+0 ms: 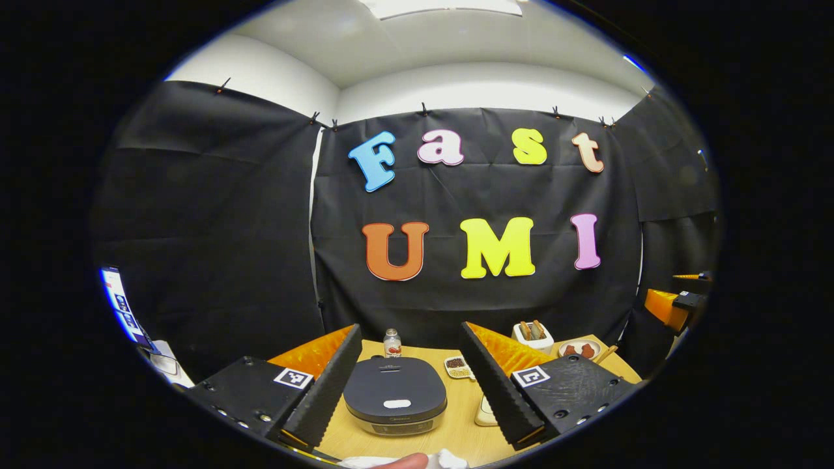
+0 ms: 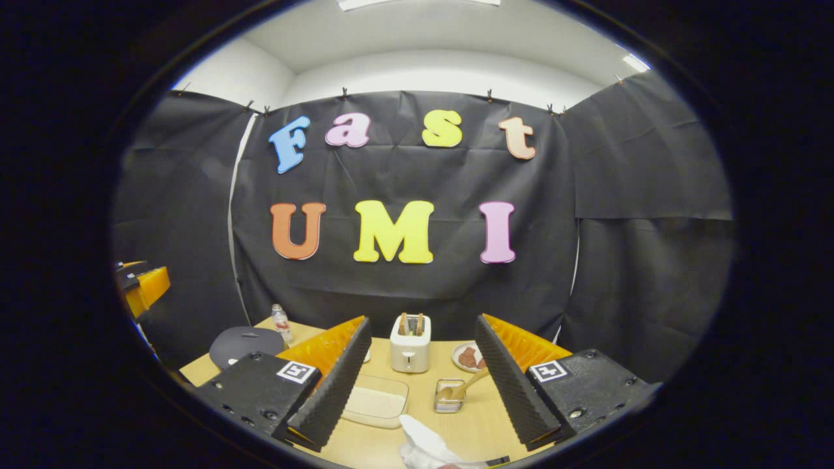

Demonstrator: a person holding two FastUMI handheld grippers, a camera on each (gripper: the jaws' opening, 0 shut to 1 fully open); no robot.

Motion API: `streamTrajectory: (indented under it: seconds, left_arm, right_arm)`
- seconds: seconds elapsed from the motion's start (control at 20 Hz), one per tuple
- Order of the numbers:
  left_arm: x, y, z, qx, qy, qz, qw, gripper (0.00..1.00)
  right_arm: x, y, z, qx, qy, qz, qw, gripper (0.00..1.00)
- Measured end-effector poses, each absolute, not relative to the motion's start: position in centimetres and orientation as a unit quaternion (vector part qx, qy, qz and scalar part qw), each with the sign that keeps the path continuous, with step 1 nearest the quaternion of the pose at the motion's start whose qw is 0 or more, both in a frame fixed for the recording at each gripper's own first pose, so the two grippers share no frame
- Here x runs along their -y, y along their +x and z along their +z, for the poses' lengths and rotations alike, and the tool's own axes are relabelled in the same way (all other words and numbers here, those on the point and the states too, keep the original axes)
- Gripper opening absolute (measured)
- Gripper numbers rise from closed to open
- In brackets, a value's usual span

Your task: Close the left gripper, press the button to open the rice cooker; take a wooden spoon from the chopstick holder with the right hand, scoop a spoonful of rice and pour it into the rice cooker, then put the wooden spoon back into the chopstick holder.

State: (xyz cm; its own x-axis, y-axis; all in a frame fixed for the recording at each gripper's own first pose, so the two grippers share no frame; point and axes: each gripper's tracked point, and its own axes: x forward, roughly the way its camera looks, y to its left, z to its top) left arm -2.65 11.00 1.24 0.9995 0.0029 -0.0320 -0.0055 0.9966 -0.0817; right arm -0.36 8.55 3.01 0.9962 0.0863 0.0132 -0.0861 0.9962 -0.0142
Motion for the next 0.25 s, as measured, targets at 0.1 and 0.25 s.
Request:
streamTrajectory:
  seconds: [0.1, 0.25]
  left_arm:
    - [-11.24, -2.66, 1.1, -0.016, -0.04, 0.005, 0.999, 0.96]
    - [-11.43, -2.63, 1.1, -0.016, -0.035, 0.008, 0.999, 0.96]
  right_arm:
    - [-8.52, -0.36, 2.84, 0.005, -0.005, 0.044, 0.999, 1.0]
    - [-8.43, -0.27, 2.76, 0.004, -0.005, 0.043, 0.999, 0.99]
